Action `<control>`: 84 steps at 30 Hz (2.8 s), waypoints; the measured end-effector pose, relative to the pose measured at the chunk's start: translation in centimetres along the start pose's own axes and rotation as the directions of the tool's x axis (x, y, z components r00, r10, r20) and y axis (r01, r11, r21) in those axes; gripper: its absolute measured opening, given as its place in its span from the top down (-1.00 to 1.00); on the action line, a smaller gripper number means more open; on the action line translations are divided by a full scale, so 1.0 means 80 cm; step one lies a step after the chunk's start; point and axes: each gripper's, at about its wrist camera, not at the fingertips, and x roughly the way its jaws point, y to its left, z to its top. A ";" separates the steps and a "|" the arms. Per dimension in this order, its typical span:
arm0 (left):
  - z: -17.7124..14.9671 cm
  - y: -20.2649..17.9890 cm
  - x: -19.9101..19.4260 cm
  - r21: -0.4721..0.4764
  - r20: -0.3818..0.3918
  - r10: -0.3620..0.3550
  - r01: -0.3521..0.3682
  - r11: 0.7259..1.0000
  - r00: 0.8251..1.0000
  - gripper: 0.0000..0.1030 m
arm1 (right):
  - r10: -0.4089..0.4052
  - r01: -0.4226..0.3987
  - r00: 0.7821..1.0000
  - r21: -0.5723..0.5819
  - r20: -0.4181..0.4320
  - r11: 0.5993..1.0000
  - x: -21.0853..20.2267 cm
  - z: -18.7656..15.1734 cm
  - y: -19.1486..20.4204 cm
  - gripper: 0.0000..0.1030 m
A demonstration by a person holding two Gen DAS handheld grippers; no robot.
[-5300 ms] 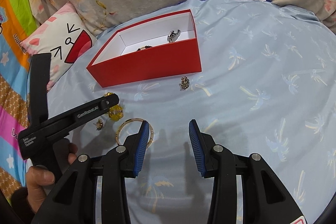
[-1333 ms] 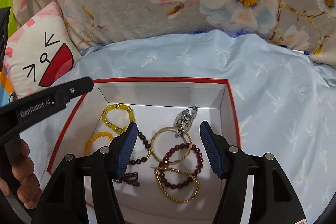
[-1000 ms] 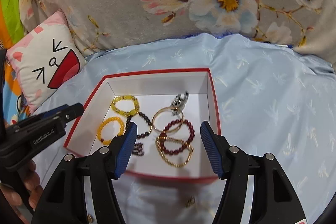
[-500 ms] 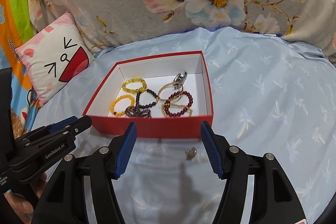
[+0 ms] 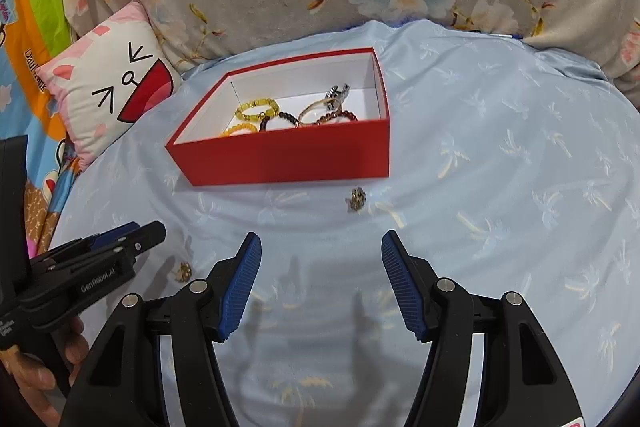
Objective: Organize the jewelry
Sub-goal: 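Open both tools in the box and withdraw toward the gold ring, then grasp the gold flower ring with the left tool, then carry the gold ring into the red box with the left tool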
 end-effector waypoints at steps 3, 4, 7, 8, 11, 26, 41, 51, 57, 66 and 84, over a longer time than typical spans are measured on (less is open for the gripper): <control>-0.019 -0.002 -0.003 0.015 -0.010 -0.008 0.008 1.000 1.000 0.14 | -0.003 0.003 1.000 0.007 -0.008 1.000 -0.004 -0.010 -0.004 -0.18; -0.023 -0.003 -0.004 0.016 -0.013 -0.011 0.011 1.000 1.000 0.13 | -0.004 0.005 1.000 0.010 -0.011 1.000 -0.004 -0.012 -0.005 -0.18; -0.037 -0.005 -0.003 0.020 -0.027 -0.016 0.016 1.000 1.000 0.12 | -0.007 0.008 1.000 0.015 -0.016 1.000 -0.006 -0.021 -0.009 -0.18; -0.038 -0.005 -0.001 0.020 -0.030 -0.019 0.020 1.000 0.999 0.12 | -0.008 0.008 1.000 0.018 -0.020 1.000 -0.006 -0.024 -0.010 -0.18; -0.042 -0.011 0.003 0.028 -0.043 -0.029 0.030 0.999 0.999 0.12 | -0.007 0.007 1.000 0.022 -0.026 1.000 -0.007 -0.028 -0.011 -0.18; -0.036 -0.019 0.019 0.037 -0.030 -0.051 0.052 0.998 0.998 0.72 | 0.001 0.000 0.999 0.030 -0.037 1.000 -0.001 -0.031 -0.017 -0.18; -0.022 -0.013 0.024 0.010 -0.027 -0.099 0.099 0.995 0.995 0.73 | -0.024 0.025 0.998 0.018 -0.060 1.000 0.076 0.021 -0.025 -0.07; -0.018 -0.010 0.027 -0.004 -0.033 -0.110 0.110 0.994 0.993 0.73 | -0.051 0.050 0.995 -0.016 -0.087 0.999 0.113 0.037 -0.025 0.34; -0.017 -0.010 0.026 -0.006 -0.028 -0.110 0.110 0.994 0.994 0.73 | -0.054 0.053 0.994 -0.016 -0.093 0.998 0.114 0.037 -0.027 0.75; -0.011 -0.017 0.019 0.003 -0.018 -0.111 0.111 0.994 0.994 0.73 | -0.022 0.024 0.997 0.026 -0.069 0.999 0.085 0.030 -0.032 0.75; 0.136 -0.046 0.003 0.068 0.134 -0.110 0.102 0.993 0.985 0.73 | 0.027 -0.027 0.996 0.002 0.086 1.000 0.049 0.142 -0.018 0.75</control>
